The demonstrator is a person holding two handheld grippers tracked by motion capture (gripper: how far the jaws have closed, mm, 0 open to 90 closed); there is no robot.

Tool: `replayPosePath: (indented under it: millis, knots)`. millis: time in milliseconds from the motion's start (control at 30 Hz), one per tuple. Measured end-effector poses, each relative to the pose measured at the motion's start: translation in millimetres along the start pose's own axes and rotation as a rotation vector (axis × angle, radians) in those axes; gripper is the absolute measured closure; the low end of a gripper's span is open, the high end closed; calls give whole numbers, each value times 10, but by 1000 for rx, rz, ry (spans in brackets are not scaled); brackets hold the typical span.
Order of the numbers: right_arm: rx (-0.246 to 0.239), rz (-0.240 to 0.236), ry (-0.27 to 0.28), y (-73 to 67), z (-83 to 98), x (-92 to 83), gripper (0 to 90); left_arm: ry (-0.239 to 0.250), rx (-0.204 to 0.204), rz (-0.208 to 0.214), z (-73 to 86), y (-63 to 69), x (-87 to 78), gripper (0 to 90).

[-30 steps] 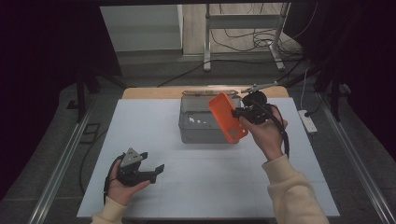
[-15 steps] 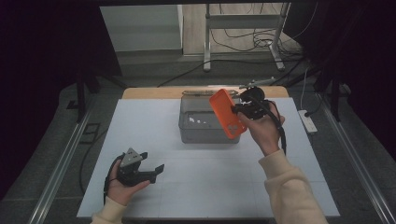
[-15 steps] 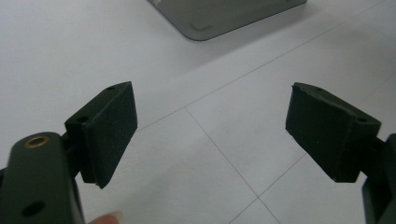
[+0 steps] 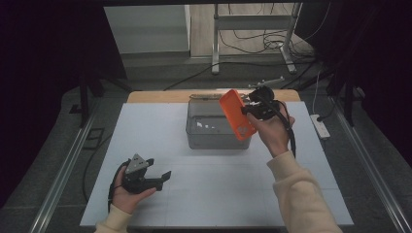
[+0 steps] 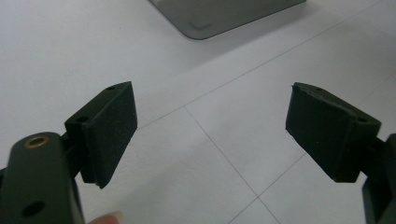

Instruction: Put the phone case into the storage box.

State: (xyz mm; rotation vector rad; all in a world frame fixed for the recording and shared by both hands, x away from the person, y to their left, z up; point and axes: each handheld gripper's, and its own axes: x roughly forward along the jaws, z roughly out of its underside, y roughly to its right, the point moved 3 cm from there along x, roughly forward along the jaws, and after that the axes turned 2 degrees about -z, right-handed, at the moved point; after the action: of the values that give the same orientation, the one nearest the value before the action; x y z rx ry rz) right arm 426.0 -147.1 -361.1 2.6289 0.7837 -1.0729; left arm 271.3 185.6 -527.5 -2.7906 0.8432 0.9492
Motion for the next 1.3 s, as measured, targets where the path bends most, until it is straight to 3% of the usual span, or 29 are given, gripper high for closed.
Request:
replayPosePath:
  millis: [633, 800, 1300]
  knots:
    - [20, 49, -25, 38, -104, 153, 813, 0, -3, 2, -1, -4, -6, 167]
    - [22, 98, -33, 80, -125, 187, 813, -1, -3, 3, -1, -2, -2, 166]
    - [52, 138, -58, 121, -180, 312, 813, -1, -3, 4, -1, -3, -3, 166]
